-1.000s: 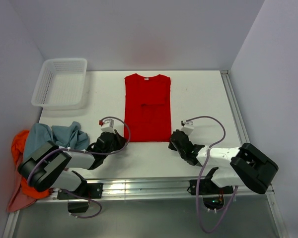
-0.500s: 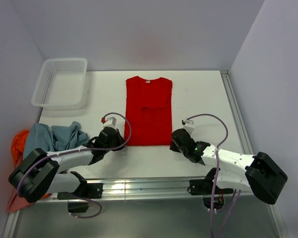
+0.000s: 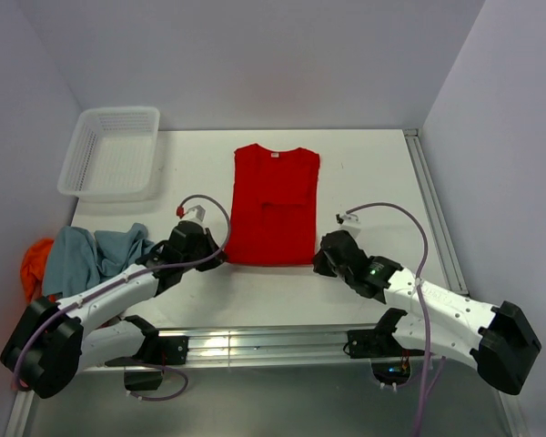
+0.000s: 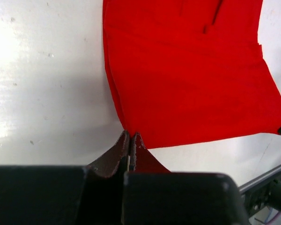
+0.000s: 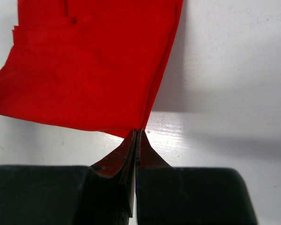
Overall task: Roll the t-shirts
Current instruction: Fold the tshirt
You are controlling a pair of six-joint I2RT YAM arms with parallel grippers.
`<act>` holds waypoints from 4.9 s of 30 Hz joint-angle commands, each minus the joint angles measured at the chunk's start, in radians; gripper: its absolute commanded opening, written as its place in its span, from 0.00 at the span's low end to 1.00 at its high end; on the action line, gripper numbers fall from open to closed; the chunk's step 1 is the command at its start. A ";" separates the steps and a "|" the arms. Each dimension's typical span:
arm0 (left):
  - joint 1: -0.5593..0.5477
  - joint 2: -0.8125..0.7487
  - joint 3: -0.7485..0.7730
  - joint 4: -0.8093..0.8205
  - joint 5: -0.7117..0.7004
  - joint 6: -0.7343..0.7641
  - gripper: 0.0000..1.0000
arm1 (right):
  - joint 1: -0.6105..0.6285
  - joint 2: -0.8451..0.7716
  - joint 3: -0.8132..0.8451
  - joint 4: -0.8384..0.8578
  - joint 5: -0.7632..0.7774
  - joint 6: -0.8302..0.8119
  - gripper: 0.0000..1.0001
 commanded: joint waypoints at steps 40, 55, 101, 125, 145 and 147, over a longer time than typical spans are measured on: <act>0.251 0.494 0.639 -0.213 0.259 0.145 0.08 | -0.416 0.492 0.542 -0.106 -0.346 -0.299 0.00; 0.261 0.651 0.720 -0.113 0.265 0.105 0.13 | -0.471 0.644 0.581 -0.045 -0.308 -0.273 0.00; 0.277 0.502 0.434 0.195 0.238 0.100 0.39 | -0.465 0.503 0.316 0.244 -0.285 -0.229 0.31; 0.165 0.603 0.260 0.384 0.142 0.068 0.27 | -0.327 0.639 0.261 0.300 -0.149 -0.175 0.27; 0.053 0.355 -0.094 0.355 -0.063 -0.003 0.00 | -0.202 0.345 -0.006 0.246 -0.069 -0.022 0.01; 0.050 0.318 -0.131 0.379 -0.066 -0.015 0.02 | -0.172 0.321 -0.021 0.239 -0.044 -0.009 0.07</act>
